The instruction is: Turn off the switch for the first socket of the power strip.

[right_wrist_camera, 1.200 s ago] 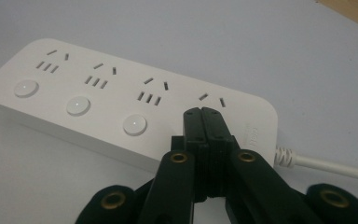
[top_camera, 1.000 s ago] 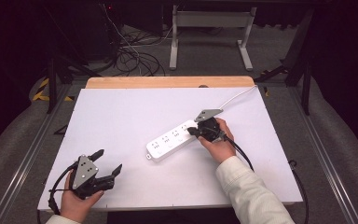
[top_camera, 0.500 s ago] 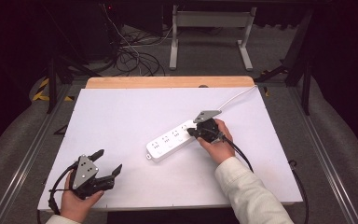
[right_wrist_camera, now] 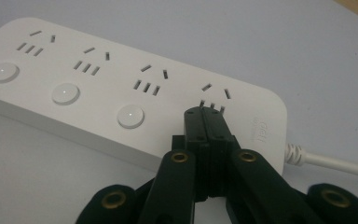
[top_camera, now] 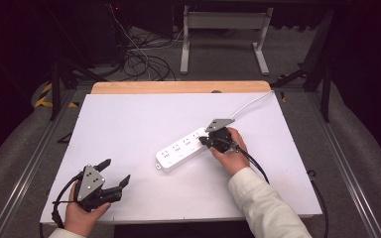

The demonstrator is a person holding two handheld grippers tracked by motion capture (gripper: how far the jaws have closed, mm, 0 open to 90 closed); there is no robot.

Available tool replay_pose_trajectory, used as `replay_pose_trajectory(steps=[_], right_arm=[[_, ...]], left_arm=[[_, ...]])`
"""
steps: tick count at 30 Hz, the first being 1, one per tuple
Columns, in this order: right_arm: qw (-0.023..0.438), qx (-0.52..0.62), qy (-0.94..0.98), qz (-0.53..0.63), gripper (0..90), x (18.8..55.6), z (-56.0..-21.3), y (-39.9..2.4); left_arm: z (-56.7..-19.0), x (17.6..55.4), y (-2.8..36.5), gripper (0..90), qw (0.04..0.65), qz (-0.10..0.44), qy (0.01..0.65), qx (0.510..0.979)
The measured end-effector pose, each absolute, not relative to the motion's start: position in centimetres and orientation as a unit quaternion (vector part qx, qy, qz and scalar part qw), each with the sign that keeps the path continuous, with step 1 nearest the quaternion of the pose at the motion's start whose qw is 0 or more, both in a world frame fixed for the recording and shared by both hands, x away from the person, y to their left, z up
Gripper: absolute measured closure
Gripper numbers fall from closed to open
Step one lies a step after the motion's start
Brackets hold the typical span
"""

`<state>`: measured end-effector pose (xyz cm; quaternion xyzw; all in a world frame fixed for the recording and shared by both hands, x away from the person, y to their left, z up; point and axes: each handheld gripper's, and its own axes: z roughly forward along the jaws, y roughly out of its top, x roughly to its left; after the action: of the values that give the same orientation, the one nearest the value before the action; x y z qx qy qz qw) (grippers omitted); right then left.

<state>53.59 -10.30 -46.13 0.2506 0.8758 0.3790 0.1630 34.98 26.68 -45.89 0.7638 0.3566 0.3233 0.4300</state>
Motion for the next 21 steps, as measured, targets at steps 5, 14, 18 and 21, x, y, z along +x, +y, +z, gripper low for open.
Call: replay_pose_trajectory(steps=[5,14,18,21], right_arm=[[0.16,0.255,0.875,0.379,90.0,53.64,-46.11,-10.35],[0.154,0.265,0.871,0.384,90.0,53.69,-46.18,-10.43],[0.155,0.262,0.872,0.383,90.0,53.64,-46.19,-10.39],[0.155,0.264,0.872,0.382,90.0,53.69,-46.18,-10.41]], left_arm=[[-45.9,34.95,26.61,22.0,0.431,0.323,0.357,0.763],[-45.9,34.96,26.61,22.0,0.431,0.323,0.357,0.763],[-45.9,34.94,26.57,22.0,0.43,0.324,0.357,0.764],[-45.89,34.94,26.54,22.0,0.43,0.324,0.357,0.763]])
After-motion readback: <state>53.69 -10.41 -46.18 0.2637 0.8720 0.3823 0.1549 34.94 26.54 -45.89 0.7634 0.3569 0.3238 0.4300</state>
